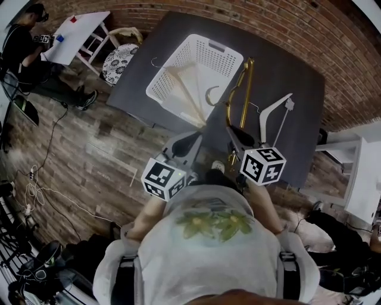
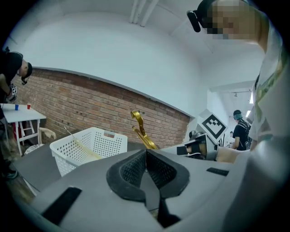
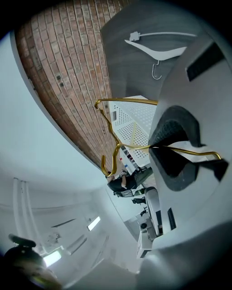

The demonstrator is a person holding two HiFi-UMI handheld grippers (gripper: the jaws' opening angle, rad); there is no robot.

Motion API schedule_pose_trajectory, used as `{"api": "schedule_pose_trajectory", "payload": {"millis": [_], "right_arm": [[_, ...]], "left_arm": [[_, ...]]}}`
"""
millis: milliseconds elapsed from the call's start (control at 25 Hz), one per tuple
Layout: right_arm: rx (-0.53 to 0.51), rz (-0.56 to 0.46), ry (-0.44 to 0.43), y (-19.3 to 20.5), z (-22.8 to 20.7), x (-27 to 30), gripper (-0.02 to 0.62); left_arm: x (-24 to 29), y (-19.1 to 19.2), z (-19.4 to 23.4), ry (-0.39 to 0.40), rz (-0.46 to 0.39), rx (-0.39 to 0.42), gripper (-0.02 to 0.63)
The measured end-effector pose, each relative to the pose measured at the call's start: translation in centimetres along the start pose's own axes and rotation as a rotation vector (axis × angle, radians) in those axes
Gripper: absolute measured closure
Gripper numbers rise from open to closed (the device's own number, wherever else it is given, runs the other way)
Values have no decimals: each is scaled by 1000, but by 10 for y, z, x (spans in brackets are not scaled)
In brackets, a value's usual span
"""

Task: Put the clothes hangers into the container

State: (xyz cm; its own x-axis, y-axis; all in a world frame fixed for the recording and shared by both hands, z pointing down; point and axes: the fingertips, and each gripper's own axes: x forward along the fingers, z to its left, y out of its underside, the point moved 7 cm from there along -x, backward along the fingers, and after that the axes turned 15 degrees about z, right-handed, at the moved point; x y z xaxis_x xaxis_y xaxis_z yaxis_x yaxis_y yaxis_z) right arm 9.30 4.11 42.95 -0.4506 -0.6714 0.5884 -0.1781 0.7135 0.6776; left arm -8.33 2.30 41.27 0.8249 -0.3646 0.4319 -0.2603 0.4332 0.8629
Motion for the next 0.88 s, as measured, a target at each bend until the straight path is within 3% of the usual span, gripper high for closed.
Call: {"api": "schedule_pose_trajectory", "payload": {"millis": [400,880], "right_arm": [[-68,34,-78,8,46,3,554],[-37,74,-240,9,75,12,554]], "left_arm": [[-32,14,0,-17,-25,-1,577],[-56,33,3,-66,-31,-28,577]]}}
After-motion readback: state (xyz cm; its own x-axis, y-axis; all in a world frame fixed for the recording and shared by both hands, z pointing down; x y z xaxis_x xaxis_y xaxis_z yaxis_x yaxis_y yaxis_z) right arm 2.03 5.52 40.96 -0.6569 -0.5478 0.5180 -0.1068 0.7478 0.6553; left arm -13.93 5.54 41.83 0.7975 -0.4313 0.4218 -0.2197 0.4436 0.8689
